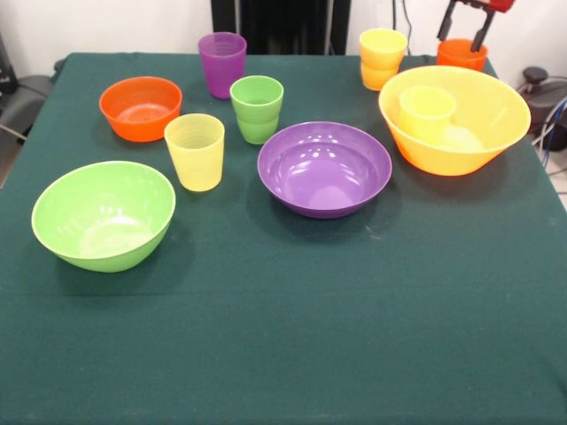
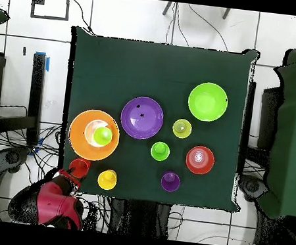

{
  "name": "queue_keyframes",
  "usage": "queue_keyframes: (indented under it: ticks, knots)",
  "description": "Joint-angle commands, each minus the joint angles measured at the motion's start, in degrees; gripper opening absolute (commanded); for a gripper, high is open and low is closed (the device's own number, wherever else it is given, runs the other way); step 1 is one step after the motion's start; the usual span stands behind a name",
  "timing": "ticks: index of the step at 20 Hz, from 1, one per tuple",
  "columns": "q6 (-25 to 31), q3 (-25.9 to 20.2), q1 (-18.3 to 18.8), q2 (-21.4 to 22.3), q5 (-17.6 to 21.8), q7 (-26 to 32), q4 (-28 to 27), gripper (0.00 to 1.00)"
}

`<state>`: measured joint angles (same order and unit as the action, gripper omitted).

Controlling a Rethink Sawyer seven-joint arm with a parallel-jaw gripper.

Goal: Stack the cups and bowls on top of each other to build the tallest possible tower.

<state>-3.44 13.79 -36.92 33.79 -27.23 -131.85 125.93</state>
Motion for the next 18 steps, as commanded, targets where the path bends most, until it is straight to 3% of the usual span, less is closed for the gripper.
queue_keyframes:
  ticks: [1,9,18]
  knots:
    - [0.45,-2.91,-3.23,-4.56,-6.26,-13.11,-5.11,1.0]
    - [1.1,-1.51,-6.47,-6.61,-10.75,-12.94,-6.84,1.0]
    - [6.19,1.76,-4.97,-4.19,-9.23,-8.9,-8.32,1.0]
